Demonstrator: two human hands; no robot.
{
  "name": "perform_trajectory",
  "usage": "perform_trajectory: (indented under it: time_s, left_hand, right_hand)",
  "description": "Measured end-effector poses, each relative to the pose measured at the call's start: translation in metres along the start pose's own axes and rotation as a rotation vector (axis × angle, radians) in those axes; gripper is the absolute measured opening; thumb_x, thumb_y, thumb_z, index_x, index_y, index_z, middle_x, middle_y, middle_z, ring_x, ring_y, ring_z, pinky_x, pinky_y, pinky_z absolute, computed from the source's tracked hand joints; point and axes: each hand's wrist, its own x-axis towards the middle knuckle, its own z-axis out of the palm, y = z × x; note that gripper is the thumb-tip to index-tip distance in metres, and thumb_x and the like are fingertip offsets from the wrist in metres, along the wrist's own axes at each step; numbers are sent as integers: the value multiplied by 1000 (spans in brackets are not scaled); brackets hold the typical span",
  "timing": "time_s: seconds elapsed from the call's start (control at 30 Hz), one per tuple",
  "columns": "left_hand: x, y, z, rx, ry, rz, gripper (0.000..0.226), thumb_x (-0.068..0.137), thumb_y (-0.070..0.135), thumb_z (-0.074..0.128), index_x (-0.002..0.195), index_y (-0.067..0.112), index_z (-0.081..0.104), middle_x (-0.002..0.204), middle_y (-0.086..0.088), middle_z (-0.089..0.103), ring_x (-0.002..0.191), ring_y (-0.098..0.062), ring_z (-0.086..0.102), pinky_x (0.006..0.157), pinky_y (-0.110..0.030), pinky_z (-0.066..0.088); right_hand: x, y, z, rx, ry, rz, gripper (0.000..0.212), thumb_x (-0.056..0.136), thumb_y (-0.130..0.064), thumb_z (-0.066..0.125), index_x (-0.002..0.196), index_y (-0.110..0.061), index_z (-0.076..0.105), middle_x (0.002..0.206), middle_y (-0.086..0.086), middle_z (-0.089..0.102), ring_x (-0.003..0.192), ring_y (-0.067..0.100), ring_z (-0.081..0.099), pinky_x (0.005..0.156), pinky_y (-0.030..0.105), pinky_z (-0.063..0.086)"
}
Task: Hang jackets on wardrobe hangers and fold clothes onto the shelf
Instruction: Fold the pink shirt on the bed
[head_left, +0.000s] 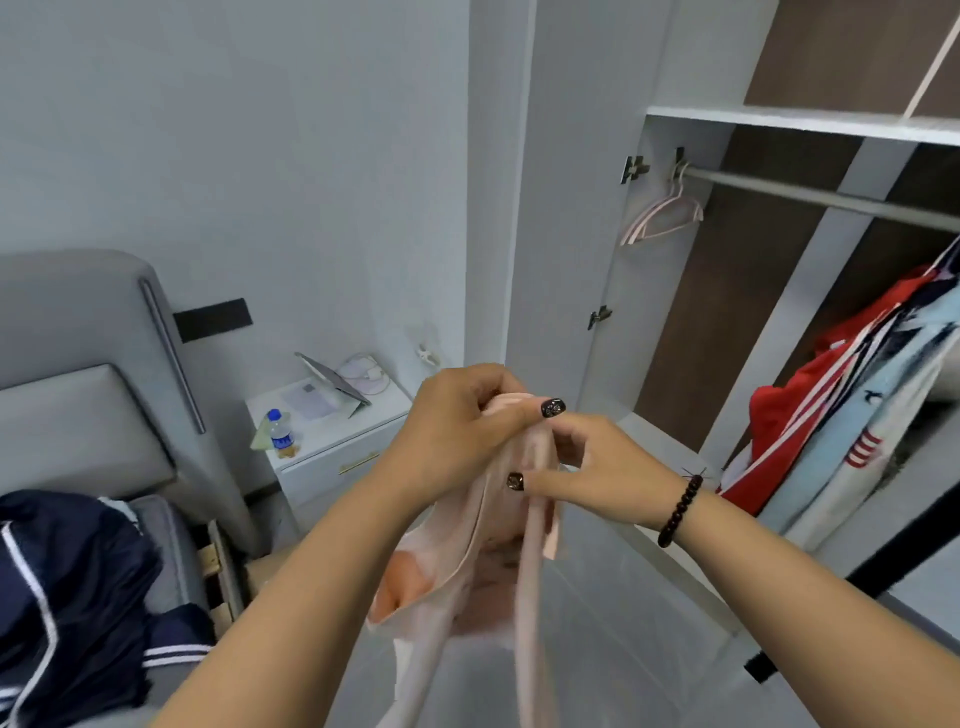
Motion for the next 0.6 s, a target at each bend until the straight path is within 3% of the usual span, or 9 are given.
perform_trajectory:
  time_s: [0.1, 0.23, 0.33, 0.43, 0.53, 0.6]
  left_hand:
    - [-35, 13, 12, -98, 120, -52, 25, 76, 31, 79, 75, 13, 62, 51, 0, 47, 47, -11, 36, 46, -20, 29]
    - [-78, 19, 23, -262, 295, -121, 26, 79, 27, 74, 84, 9, 56, 51, -5, 45, 43, -12, 36, 43, -17, 31]
    - [-113, 11, 27, -342, 314, -181, 41, 73, 39, 80, 91, 10, 56, 68, -11, 57, 57, -15, 50, 52, -21, 42]
    - [-141, -9, 29, -226, 288, -233, 49, 63, 52, 75, 93, 16, 63, 84, -3, 67, 73, -9, 58, 67, -24, 48]
    - [-163, -29, 32, -163, 288, -308, 26, 69, 39, 82, 88, 26, 68, 87, 6, 72, 82, -8, 63, 79, -30, 51]
    - [-176, -37, 32, -150, 280, -329, 9, 80, 31, 76, 85, 27, 70, 85, 9, 72, 82, -9, 63, 78, -30, 51]
  right_hand:
    - [-25, -8, 2, -76, 5, -49, 12, 77, -24, 76, 75, -27, 64, 73, -10, 64, 71, 6, 59, 71, 28, 50]
    - [-51, -18, 14, -143, 79, -157, 20, 77, -17, 73, 74, -4, 59, 70, 5, 54, 63, 10, 47, 60, 21, 38]
    - [-64, -30, 23, -114, 122, -198, 14, 77, -7, 69, 74, 2, 59, 68, 15, 55, 59, 10, 44, 54, 22, 35]
    - [-69, -41, 32, -93, 111, -219, 19, 74, -10, 65, 67, 1, 51, 58, 5, 47, 54, 7, 39, 49, 20, 33]
    - [-69, -48, 39, -36, 109, -239, 19, 67, -20, 58, 65, -2, 52, 58, 6, 47, 55, 8, 41, 49, 18, 34]
    - [-68, -52, 44, 16, 93, -261, 8, 67, -20, 59, 63, -13, 56, 58, -3, 51, 57, 6, 45, 52, 14, 36]
